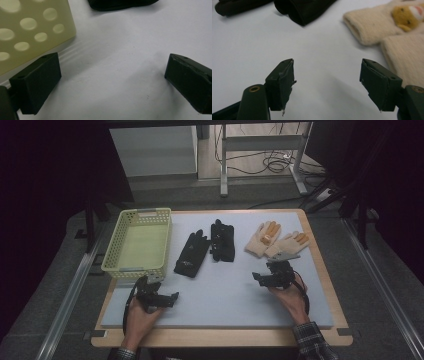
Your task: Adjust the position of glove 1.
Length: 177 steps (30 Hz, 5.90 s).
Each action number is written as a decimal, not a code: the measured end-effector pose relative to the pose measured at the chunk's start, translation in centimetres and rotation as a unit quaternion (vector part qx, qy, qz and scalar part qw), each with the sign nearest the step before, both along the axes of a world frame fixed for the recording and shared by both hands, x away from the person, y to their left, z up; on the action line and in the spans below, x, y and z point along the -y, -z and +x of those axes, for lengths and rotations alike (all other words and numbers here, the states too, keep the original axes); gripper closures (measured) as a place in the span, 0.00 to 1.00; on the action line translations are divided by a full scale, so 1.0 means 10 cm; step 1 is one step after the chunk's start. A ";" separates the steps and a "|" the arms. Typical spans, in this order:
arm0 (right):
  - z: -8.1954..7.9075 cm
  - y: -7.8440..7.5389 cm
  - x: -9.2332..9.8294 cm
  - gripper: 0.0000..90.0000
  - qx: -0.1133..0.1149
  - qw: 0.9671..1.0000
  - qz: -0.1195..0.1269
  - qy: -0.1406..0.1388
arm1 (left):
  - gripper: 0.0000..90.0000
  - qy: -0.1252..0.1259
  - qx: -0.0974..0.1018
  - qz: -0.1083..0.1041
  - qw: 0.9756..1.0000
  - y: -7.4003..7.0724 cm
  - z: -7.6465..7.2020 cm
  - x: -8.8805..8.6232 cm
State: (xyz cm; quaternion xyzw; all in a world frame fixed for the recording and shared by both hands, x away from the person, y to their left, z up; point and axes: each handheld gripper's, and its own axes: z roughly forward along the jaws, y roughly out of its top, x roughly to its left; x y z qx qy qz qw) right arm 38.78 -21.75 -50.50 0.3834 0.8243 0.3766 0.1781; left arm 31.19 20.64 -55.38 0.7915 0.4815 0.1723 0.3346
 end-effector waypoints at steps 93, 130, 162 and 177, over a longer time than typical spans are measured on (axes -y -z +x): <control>0.03 -0.18 -0.98 0.92 -0.022 0.997 0.048 -0.056 | 0.01 -0.001 -0.002 -0.001 1.000 0.00 0.00 0.00; -0.34 0.10 -0.56 0.78 -0.010 0.996 0.006 -0.094 | 0.01 -0.001 -0.002 -0.002 1.000 0.00 0.00 0.00; 0.95 0.24 -2.29 0.33 -0.020 0.988 -0.045 -0.150 | 0.01 -0.002 -0.002 -0.004 1.000 0.00 0.00 0.00; 0.96 0.24 -2.28 0.83 -0.058 0.986 -0.015 -0.154 | 0.01 -0.002 -0.002 -0.003 1.000 0.00 0.00 0.00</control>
